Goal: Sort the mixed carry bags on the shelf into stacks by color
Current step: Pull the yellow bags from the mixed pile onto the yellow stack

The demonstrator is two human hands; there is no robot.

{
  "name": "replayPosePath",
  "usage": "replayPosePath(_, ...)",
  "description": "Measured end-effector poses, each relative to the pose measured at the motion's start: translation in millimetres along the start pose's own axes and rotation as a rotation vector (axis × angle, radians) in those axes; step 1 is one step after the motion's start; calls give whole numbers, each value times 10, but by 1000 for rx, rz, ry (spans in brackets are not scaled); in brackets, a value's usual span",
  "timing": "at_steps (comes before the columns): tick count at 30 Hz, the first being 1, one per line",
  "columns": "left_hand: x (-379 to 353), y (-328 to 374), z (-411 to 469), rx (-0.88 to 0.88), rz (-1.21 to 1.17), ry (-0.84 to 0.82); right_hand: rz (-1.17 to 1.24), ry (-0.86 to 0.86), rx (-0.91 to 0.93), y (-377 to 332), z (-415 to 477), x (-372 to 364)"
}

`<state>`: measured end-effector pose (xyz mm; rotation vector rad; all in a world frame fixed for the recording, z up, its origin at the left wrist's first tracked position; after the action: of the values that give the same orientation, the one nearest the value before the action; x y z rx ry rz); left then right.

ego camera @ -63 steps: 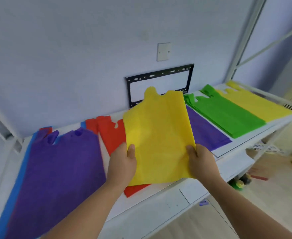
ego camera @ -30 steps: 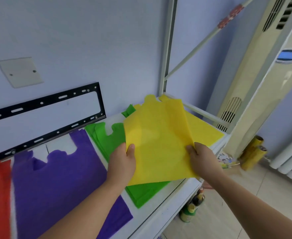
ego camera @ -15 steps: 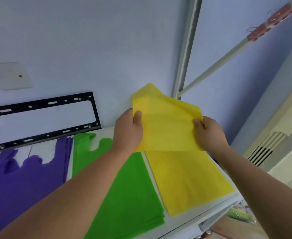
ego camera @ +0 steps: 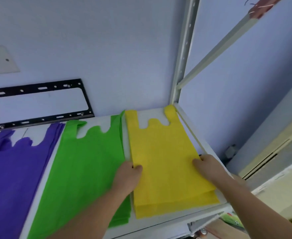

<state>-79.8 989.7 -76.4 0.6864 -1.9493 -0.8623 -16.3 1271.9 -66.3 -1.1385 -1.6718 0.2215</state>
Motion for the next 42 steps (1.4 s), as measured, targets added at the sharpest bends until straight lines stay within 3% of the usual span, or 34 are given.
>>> replayPosePath(9,-23,66,-7,49,41,-54,-69,-10,3,-61,-48,27)
replayPosePath(14,-11,110,-80,71,147,-118,-220,-25,-22,-47,-136,72)
replayPosePath(17,145,160,-208,31,289,-20,-380,79,36,-235,-247,83)
replayPosePath(20,435,126,-449,-4,405,134,-550,148,225,-609,-315,-76)
replayPosePath(28,1279,-600,-1083,63,576,246,-623,-94,529,-1568,-638,-1207)
replayPosePath(36,2136,-1665,-2085,232,491,432,-742,-271,764,-2410,-1391,-2525)
replayPosePath(42,2783,-2389,-2963,303,407,495,-698,-327,847,-3034,-2151,-3493)
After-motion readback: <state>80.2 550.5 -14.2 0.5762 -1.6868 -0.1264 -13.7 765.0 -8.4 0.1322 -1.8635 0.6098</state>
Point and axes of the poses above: each hand's wrist, its own z-axis towards the middle knuckle, its own x-axis out of the back of the hand, y = z × x, the point moved 6 cm from there along z, towards the middle knuckle, and after that the axes turned 9 degrees about -y, right-handed, at the moved point
